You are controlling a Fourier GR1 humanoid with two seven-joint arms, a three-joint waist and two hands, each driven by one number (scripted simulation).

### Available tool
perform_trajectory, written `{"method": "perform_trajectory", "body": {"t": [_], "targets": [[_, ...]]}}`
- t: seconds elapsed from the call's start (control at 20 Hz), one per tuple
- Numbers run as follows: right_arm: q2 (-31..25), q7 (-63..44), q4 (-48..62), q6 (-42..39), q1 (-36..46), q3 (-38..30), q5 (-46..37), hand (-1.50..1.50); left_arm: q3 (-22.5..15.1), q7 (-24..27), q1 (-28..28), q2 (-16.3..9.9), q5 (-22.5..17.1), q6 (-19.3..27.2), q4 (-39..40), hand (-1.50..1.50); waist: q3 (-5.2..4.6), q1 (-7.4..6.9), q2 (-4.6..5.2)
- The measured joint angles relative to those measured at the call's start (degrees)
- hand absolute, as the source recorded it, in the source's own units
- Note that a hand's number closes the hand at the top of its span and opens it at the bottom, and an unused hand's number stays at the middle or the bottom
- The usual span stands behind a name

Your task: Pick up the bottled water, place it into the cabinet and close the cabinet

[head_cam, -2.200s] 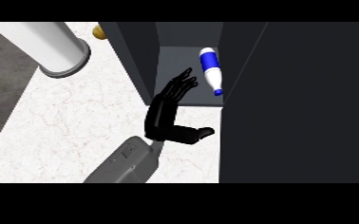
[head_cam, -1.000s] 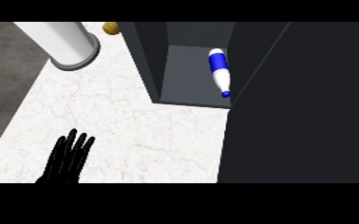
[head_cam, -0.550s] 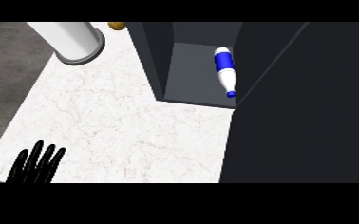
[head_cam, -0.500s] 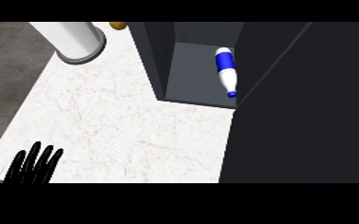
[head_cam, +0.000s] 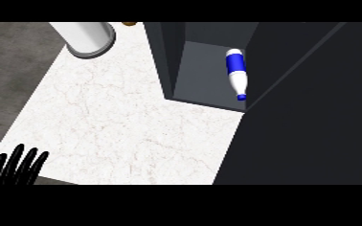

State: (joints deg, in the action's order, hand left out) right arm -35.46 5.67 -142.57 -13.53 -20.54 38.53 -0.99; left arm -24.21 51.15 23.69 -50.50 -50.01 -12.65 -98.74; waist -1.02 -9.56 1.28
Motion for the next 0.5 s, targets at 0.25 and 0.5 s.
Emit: {"method": "perform_trajectory", "body": {"t": [0.25, 0.5], "targets": [[2.0, -4.4, 0.5, -0.7, 4.3, 1.2, 1.2, 1.5, 1.4, -0.2, 0.2, -1.6, -0.4, -1.1, 0.6, -1.5, -0.1, -0.58, 0.37], [3.8, -7.1, 1.1, -1.5, 6.2, 1.6, 2.7, 1.5, 2.2, -0.6, 0.0, -2.5, -0.9, -1.9, 0.1, -1.5, -0.11, -0.94, 0.78]]}}
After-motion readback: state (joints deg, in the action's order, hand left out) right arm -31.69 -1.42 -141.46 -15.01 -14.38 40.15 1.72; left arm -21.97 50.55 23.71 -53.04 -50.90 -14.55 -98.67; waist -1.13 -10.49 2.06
